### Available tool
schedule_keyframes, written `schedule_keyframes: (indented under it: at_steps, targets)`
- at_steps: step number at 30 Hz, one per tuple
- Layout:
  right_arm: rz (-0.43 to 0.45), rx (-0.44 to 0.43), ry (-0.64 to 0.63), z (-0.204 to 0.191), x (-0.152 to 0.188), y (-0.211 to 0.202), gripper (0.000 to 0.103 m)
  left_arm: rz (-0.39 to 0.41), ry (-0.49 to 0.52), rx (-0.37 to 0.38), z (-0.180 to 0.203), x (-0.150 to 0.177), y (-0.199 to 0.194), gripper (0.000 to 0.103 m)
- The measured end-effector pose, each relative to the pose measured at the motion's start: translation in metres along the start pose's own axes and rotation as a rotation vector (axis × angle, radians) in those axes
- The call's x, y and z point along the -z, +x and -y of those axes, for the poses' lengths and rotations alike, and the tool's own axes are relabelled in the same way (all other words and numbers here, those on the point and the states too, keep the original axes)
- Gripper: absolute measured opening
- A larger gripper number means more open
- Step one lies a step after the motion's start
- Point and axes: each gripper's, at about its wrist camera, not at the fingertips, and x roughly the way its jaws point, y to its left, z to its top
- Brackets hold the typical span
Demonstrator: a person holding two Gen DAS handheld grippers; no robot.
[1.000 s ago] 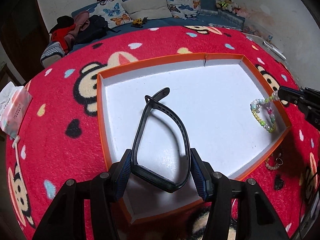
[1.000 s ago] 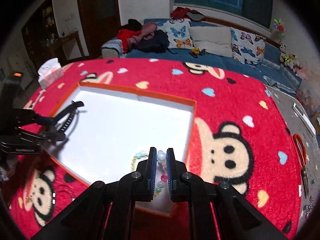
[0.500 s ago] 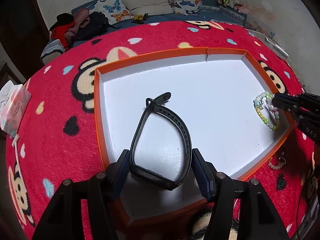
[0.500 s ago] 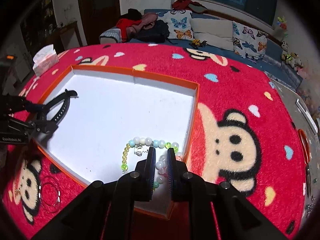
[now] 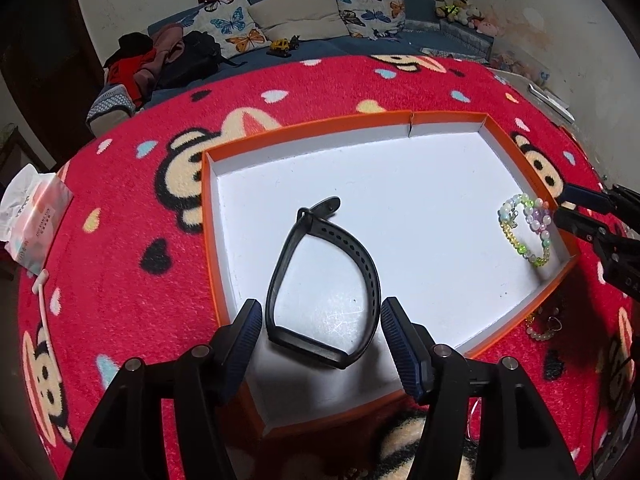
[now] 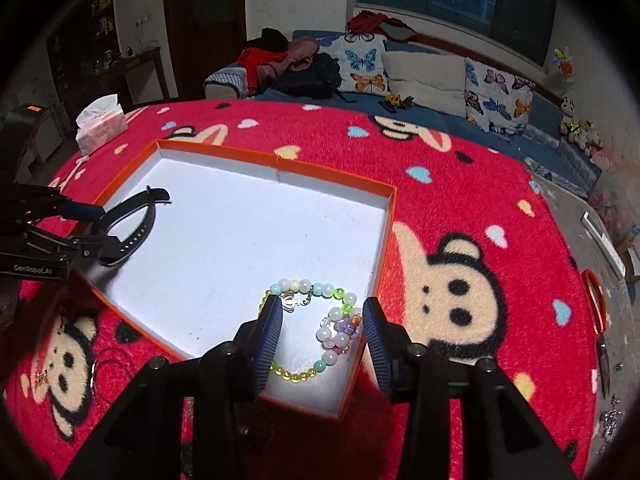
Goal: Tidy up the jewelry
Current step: 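Carry the watch band into the tray with the left tool while the right tool places the beaded bracelet, then withdraw both tools from the tray toward the remaining jewelry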
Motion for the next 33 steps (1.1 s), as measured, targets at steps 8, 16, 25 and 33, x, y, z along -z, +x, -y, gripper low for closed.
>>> schedule_keyframes:
  at_steps: [8,16,25,33]
  targets:
    - [0.018,-0.017,-0.006,-0.006,0.008,-0.02,0.046,0.048,-0.001,-0.001,0.002,0.006,-0.03,0.066]
    - [0.005,-0.068,-0.006,-0.013,0.032,-0.038,0.046,0.081,-0.006,0.01,0.004,0.031,-0.061,0.066]
    - [-0.062,-0.122,-0.039,-0.029,0.068,-0.033,0.046,0.086,-0.016,0.001,-0.003,0.064,-0.077,0.066]
    - [-0.062,-0.114,0.014,-0.02,0.07,-0.026,0.046,0.074,-0.042,-0.001,-0.013,0.084,-0.077,0.066]
